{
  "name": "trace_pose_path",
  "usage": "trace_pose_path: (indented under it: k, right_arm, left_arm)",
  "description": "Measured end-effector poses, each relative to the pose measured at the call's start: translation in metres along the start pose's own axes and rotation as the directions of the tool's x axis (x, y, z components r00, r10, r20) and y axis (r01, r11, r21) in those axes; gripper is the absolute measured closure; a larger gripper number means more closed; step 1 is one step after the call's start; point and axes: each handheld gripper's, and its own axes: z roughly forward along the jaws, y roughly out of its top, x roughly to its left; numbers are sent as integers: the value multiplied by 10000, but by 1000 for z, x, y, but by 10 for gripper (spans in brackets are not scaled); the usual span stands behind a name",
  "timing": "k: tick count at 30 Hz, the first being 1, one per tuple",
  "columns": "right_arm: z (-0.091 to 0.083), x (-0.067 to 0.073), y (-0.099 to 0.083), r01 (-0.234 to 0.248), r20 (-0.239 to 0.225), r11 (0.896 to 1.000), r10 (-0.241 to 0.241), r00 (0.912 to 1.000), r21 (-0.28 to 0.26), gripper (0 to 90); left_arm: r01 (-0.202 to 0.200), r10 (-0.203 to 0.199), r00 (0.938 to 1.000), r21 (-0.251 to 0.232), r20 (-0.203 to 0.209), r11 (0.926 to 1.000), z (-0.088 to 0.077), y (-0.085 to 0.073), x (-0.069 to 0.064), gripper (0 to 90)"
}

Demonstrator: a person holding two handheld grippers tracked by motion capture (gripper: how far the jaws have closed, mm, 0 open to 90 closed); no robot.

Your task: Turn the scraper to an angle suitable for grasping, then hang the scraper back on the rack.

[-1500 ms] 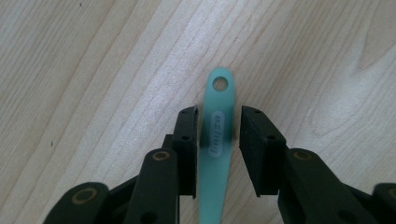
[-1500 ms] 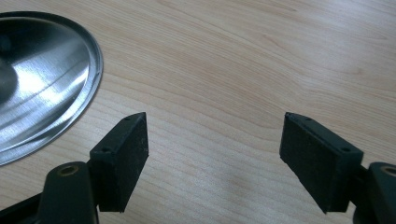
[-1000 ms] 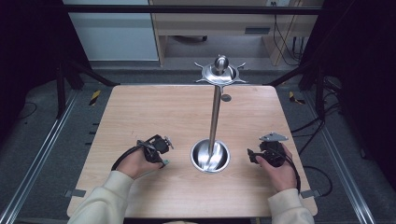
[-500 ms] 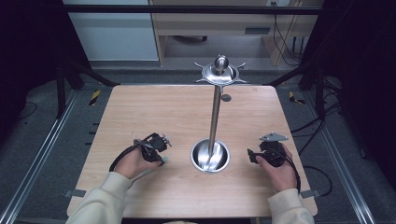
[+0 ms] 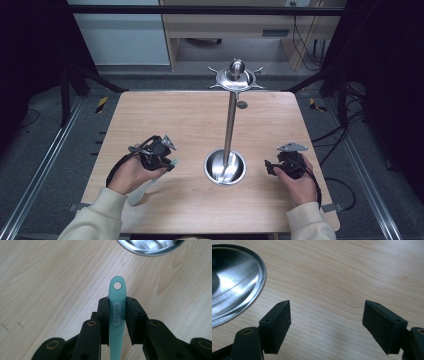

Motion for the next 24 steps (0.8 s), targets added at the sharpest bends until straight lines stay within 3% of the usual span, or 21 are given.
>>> trace_pose_path:
  k: [16, 24]
  right_arm:
    - [2, 1, 0, 52, 45, 10000, -52, 10000, 49, 193]
    - [2, 1, -1, -49, 45, 10000, 48, 10000, 51, 190]
  left_arm:
    - [-151, 145, 9999, -1183, -64, 9929, -36, 1, -7, 743]
    - [-319, 299, 9995, -1957, -132, 9801, -55, 7, -14, 742]
